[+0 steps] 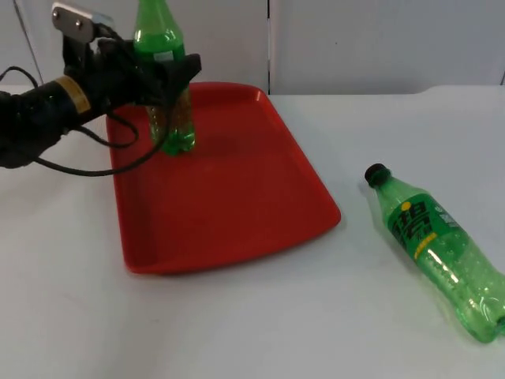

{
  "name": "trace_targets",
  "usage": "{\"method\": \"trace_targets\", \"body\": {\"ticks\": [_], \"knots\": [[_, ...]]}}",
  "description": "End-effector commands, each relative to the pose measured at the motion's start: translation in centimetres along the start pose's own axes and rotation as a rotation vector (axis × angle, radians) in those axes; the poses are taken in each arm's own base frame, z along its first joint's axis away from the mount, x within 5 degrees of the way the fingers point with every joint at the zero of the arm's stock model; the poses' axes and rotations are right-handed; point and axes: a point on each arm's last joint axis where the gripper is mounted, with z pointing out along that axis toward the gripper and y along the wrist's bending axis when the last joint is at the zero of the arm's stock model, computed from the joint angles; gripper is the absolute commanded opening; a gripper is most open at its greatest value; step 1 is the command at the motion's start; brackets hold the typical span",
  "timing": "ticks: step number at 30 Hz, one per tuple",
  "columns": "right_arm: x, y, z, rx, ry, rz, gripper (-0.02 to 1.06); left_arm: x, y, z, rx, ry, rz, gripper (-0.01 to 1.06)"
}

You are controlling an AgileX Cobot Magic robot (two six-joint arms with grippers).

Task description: Place the bottle upright on the tray.

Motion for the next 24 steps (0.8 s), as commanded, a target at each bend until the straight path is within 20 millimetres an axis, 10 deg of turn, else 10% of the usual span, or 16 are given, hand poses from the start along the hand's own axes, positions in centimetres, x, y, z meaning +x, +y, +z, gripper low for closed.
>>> {"method": "trace_targets", "body": {"ticks": [1,24], "knots": [[-0.1,0.0,-0.1,0.008,-0.010,-0.002,1.05,0.1,0.2,-0.5,0.050,0.023,0.004,0.83],[-0.1,0.0,-0.1,0.008,-0.010,-0.002,1.05,-0.5,4.8,-9.2,0.294,0.310,-0.123,0.83]]}}
